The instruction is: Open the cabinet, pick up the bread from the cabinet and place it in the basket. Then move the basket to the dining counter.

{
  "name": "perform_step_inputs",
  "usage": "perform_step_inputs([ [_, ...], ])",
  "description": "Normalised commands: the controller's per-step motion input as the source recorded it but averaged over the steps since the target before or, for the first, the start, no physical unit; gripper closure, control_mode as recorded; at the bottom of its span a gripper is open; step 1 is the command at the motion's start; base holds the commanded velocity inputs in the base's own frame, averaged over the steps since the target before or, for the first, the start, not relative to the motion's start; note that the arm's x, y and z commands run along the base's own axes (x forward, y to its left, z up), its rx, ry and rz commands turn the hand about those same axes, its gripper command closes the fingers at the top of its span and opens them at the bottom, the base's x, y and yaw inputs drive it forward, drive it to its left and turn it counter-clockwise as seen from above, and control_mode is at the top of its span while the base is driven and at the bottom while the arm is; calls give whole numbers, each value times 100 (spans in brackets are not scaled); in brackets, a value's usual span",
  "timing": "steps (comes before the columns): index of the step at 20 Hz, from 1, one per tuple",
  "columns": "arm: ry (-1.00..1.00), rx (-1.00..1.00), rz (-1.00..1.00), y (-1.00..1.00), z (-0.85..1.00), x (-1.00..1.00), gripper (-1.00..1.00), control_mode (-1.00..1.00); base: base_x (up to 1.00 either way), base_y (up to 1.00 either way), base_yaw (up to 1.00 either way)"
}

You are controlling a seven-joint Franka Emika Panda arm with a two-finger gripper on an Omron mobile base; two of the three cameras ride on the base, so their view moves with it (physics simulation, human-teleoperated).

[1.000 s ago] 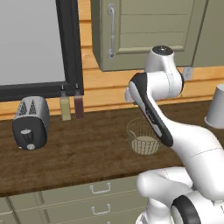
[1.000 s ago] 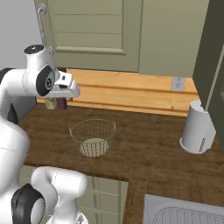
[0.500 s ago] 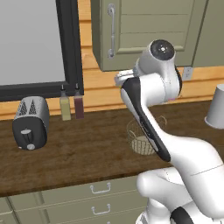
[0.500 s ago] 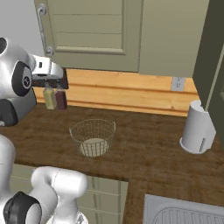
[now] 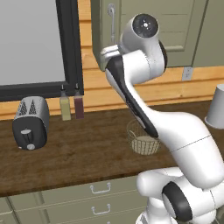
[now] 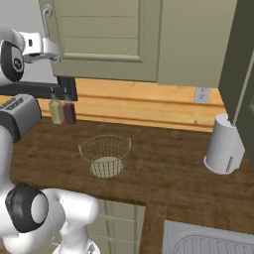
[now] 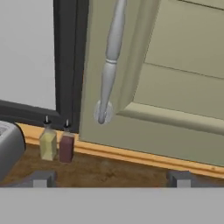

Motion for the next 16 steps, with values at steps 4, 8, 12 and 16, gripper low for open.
perform_step_inputs([
  [4,-5,-8,-3,21,42,0,-100,-100,0,0,0],
  [8,1,18,-1,-2,0,25,-100,-100,0,0,0],
  [12,0,8,-1,0,-1,43,-100,-100,0,0,0],
  [16,-7,0,0,0,-1,50,-100,-100,0,0,0],
])
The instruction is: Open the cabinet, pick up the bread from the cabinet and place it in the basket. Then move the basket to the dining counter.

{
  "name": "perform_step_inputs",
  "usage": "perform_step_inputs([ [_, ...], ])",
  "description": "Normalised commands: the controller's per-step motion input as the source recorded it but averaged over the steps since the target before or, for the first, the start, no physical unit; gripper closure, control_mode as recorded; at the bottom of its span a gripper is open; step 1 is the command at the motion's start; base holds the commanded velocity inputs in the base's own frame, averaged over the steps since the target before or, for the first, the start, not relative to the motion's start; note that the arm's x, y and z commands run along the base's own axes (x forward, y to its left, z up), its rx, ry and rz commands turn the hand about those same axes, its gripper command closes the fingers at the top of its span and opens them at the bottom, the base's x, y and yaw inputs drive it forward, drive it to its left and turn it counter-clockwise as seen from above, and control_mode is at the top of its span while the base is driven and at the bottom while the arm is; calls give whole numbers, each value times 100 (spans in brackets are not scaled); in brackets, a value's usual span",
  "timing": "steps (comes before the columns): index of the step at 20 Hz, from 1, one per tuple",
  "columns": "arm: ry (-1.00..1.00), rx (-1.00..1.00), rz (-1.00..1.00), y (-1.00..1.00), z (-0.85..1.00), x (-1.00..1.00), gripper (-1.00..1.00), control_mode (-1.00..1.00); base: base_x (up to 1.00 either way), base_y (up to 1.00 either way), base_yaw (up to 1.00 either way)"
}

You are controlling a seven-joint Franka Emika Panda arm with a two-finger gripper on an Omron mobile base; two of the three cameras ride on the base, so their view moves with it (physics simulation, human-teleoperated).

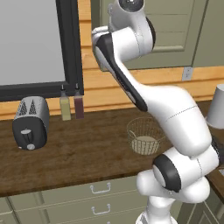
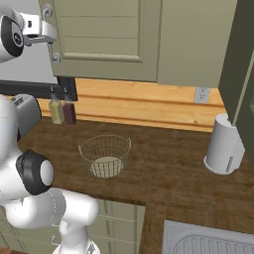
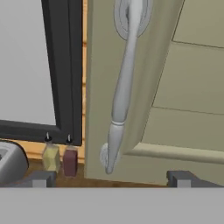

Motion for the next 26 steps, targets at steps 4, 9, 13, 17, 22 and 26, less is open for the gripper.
perform_step_inputs([
  [4,0,-1,0,0,0,66,-100,-100,0,0,0],
  [9,0,0,0,9,0,55,-100,-100,0,0,0],
  [13,-2,0,0,6,-1,41,-100,-100,0,0,0],
  [17,-17,0,0,0,-24,30,-100,-100,0,0,0],
  [22,-11,0,1,0,-15,18,-100,-100,0,0,0],
  [26,0,0,1,1,0,20,100,-100,0,0,0],
])
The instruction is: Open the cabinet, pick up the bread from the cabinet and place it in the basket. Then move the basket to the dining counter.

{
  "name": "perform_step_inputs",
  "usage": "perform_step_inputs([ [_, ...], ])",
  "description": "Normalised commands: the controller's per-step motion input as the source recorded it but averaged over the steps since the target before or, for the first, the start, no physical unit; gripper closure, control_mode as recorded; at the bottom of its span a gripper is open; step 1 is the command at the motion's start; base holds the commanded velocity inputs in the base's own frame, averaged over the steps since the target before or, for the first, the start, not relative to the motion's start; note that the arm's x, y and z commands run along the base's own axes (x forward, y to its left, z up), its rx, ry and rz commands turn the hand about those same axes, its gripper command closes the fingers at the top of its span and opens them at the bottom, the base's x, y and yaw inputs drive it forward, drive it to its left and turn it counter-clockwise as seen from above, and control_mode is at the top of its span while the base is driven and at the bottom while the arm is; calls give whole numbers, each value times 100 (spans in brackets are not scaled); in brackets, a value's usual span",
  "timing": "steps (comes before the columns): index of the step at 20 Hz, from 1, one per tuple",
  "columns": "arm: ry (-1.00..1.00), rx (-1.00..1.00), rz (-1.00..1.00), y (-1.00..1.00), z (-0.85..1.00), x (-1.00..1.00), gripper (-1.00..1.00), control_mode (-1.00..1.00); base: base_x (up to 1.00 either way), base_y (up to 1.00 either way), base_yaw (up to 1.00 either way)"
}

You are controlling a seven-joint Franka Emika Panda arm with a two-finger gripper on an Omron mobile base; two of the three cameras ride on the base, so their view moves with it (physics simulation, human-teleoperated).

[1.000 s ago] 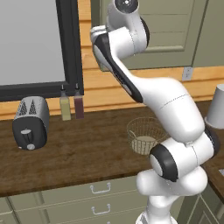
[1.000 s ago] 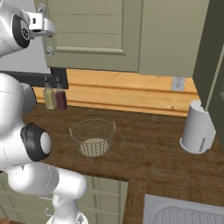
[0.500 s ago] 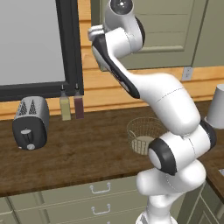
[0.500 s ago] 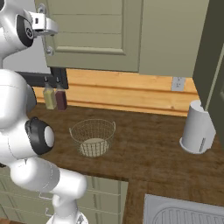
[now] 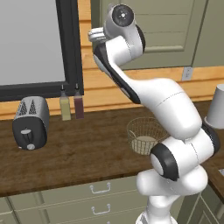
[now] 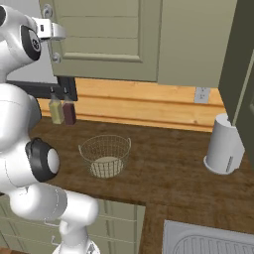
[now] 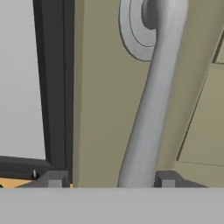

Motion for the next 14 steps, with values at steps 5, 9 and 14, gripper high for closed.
perform_step_inputs([
  [5,0,0,0,0,0,5,100,-100,0,0,0],
  [9,0,3,0,-17,-3,-80,100,-100,0,0,0],
  [14,0,16,0,-57,-8,-100,100,-100,0,0,0],
])
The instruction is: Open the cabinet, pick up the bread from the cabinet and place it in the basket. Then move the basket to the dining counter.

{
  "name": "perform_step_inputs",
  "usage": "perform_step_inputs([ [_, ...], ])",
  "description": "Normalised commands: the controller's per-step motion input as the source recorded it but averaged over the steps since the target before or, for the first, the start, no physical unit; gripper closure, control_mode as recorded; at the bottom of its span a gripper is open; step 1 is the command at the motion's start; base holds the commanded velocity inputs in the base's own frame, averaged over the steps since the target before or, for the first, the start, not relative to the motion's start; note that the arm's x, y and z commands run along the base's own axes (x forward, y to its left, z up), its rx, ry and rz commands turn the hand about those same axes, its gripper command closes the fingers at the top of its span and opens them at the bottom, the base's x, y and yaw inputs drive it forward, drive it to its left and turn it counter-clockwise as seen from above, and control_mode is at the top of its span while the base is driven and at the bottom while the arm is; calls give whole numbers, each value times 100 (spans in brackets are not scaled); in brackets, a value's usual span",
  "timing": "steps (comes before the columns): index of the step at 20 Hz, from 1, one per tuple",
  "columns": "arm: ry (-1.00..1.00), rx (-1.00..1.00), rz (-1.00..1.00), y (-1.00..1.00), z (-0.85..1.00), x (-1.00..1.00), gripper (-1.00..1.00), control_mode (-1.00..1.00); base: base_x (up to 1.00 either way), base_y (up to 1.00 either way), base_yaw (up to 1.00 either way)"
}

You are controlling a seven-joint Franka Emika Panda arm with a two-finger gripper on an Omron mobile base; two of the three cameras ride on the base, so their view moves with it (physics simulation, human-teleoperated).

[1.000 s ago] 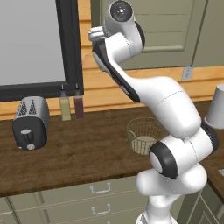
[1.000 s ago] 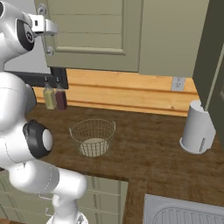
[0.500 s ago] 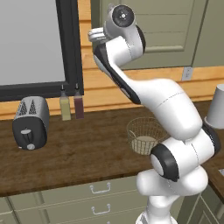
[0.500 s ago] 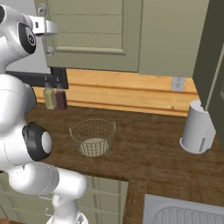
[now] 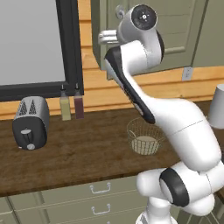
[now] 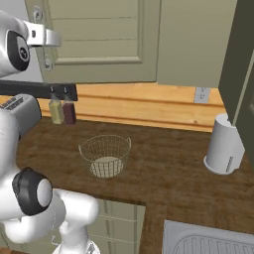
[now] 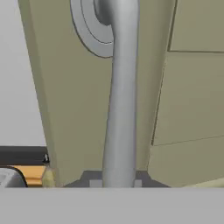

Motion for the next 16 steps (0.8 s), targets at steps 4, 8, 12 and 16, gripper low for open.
perform_step_inputs([
  [4,14,29,6,-82,0,-100,100,-100,0,0,0],
  [8,16,31,18,-86,0,-100,100,-100,0,0,0],
  [12,13,26,32,-81,0,-100,100,-100,0,0,0],
  [16,1,13,29,-89,-21,-83,100,-100,0,0,0],
])
